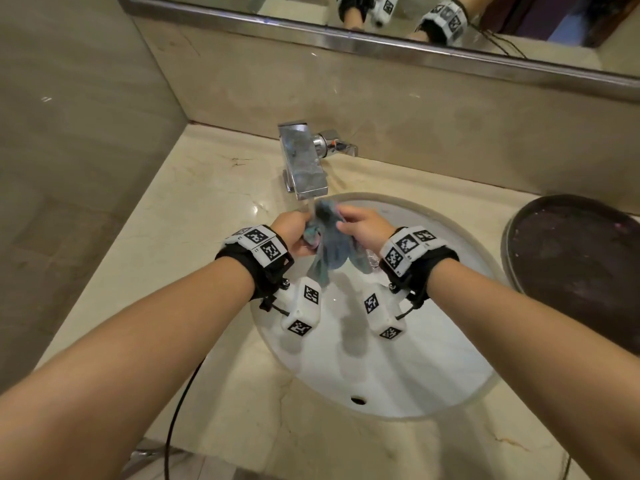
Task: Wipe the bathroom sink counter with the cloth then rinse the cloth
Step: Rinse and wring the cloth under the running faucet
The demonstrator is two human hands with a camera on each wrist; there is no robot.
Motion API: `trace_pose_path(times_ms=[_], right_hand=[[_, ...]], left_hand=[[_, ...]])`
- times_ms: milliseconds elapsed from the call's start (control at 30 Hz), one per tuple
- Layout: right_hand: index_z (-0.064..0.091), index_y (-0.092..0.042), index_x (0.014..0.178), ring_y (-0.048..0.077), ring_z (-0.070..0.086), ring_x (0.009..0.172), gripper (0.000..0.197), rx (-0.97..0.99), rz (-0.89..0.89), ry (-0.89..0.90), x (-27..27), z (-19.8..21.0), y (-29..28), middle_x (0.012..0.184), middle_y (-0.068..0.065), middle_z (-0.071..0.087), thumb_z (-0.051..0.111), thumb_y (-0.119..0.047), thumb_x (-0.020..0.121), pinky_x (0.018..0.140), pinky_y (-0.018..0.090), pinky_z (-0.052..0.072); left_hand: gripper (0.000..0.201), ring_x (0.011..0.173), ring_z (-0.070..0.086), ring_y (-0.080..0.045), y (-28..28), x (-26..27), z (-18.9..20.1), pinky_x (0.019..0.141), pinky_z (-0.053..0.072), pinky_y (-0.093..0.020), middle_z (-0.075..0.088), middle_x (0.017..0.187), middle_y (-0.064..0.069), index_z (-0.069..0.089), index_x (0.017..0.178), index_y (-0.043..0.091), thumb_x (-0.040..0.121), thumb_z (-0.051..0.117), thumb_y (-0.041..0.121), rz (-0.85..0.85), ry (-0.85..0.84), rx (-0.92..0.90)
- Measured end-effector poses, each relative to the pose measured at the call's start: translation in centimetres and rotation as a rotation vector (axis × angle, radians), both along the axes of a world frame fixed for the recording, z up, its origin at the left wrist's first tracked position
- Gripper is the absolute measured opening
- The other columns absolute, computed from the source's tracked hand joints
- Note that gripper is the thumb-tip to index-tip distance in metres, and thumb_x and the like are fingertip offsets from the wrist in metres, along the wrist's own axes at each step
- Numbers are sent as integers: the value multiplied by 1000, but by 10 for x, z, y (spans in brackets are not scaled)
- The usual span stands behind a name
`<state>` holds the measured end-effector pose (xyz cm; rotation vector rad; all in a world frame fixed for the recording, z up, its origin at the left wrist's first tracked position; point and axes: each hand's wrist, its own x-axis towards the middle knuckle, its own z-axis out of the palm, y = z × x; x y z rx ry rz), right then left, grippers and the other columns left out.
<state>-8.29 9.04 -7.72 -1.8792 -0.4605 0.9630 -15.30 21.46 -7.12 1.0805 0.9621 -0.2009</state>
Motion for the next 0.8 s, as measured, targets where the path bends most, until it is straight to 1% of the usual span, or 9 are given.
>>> trace_pose_path(times_ms=[67, 167, 267, 367, 433, 567, 667, 733, 800], right_hand=[[56, -11, 130, 0, 60, 92, 38, -69, 129, -116, -8, 6, 2, 110, 0, 64, 47, -4, 94, 81, 14, 43], [60, -8, 126, 22, 55, 119, 34, -148, 385, -433, -16, 8, -2, 134, 9, 56, 51, -9, 93, 98, 25, 40], [64, -17, 119, 26, 51, 122, 31, -266, 607, -791, -23, 8, -6, 135, 4, 53, 48, -18, 93, 97, 34, 39], [62, -23, 120, 18, 39, 134, 32, -341, 684, -950, -24, 10, -10, 137, -2, 51, 43, -21, 94, 101, 34, 29], [65, -19, 115, 22, 44, 131, 31, -294, 696, -935, -23, 10, -12, 138, 0, 53, 44, -16, 93, 101, 36, 34], [67, -17, 112, 30, 62, 104, 32, -278, 508, -743, -17, 8, -13, 114, 8, 70, 43, -11, 92, 90, 37, 48], [64, -14, 114, 29, 63, 102, 31, -306, 275, -641, -6, 2, -12, 110, 8, 70, 42, -9, 92, 90, 32, 48], [56, -14, 124, 26, 60, 107, 33, -328, 196, -527, 0, -1, -11, 119, 8, 65, 47, -9, 92, 89, 25, 44], [46, -13, 135, 25, 55, 117, 47, -332, 197, -432, 1, -4, -8, 131, 9, 56, 57, -10, 89, 94, 27, 41]], left_hand=[[32, 51, 53, -17, 1, 0, 0, 57, 44, -30, 53, 66, -9, 52, 75, 10, 99, 34, 19, 4, -12, 6], [26, 38, 46, -12, 1, 1, 2, 40, 38, -16, 47, 65, -7, 52, 75, 13, 94, 42, 27, -30, -16, 55], [7, 60, 57, -19, 3, 0, -3, 49, 45, -23, 59, 79, -9, 59, 80, 17, 86, 58, 17, -87, -18, 132], [13, 70, 60, -27, 4, -3, -8, 65, 53, -33, 63, 83, -14, 62, 90, 13, 82, 60, 3, -131, -32, 221], [21, 65, 57, -28, 4, -5, -8, 63, 48, -36, 63, 77, -15, 63, 97, 12, 79, 61, 2, -161, -9, 294], [34, 49, 47, -22, 9, -3, -9, 39, 36, -20, 54, 65, -8, 60, 109, 4, 78, 50, -6, -185, 56, 436], [37, 56, 49, -21, 10, -3, -8, 48, 38, -25, 53, 67, -5, 57, 117, -1, 82, 48, -5, -147, 38, 407], [40, 65, 53, -23, 11, -2, -7, 60, 44, -29, 55, 70, -5, 55, 122, -2, 82, 50, -3, -136, 19, 360], [43, 72, 55, -24, 13, -2, -5, 71, 47, -35, 55, 73, -7, 51, 126, -5, 83, 50, -1, -137, -2, 312]])
